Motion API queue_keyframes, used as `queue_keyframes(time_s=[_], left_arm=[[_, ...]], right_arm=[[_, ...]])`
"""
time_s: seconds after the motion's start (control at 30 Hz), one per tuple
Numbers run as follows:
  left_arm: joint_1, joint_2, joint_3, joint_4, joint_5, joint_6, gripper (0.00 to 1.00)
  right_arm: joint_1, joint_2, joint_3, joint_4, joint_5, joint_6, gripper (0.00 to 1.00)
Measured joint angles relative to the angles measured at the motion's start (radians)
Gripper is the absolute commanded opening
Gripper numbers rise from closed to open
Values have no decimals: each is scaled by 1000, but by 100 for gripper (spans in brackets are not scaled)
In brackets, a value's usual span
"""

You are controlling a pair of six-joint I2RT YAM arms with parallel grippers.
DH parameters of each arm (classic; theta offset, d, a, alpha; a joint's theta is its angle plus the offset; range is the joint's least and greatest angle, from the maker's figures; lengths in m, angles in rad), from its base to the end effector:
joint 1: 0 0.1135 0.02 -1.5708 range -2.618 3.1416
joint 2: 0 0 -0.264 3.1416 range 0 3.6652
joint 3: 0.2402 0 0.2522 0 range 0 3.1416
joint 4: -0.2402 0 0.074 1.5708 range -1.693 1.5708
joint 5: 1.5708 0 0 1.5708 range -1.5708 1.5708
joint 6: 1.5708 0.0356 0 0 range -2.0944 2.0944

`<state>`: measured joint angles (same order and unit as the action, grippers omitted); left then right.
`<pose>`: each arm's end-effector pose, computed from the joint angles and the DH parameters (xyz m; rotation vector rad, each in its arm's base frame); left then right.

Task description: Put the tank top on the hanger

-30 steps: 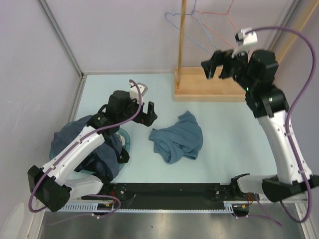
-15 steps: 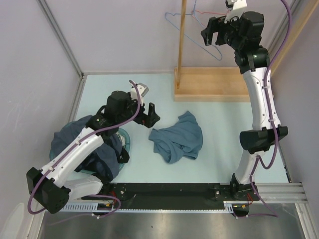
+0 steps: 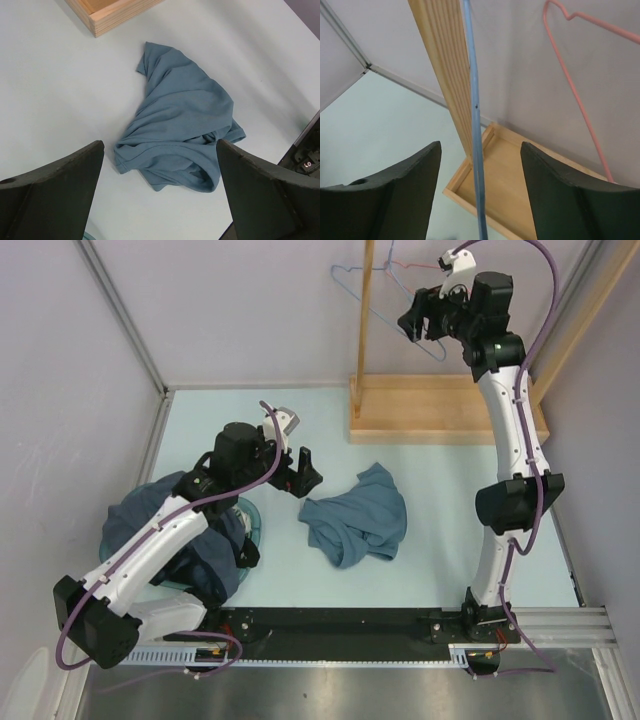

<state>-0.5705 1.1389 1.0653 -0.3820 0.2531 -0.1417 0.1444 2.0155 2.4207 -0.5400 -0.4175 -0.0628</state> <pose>0.2103 -0.1455 0.3474 0.6029 1.9943 -0.6992 0.4340 0.0777 0.4892 -0.4837 1.6415 0.4161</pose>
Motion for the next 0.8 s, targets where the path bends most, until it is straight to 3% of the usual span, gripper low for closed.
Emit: queue_keyframes(time_s=[0.03, 0.07, 0.2, 0.37, 0.8], left_arm=[[0, 0, 0, 0, 3, 0, 99], [0, 0, -1, 0, 5, 0, 99], [0, 0, -4, 1, 13, 0, 99], [1, 0, -4, 3, 15, -6, 99], [1, 0, -4, 3, 16, -8, 99]], right_arm=[[6, 0, 0, -3, 8, -6, 58], [11, 0, 0, -3, 13, -14, 41], [42, 0, 2, -12, 59, -46, 33], [71, 0, 7, -28, 134, -80, 1], [135, -2, 53, -37, 338, -84, 0]])
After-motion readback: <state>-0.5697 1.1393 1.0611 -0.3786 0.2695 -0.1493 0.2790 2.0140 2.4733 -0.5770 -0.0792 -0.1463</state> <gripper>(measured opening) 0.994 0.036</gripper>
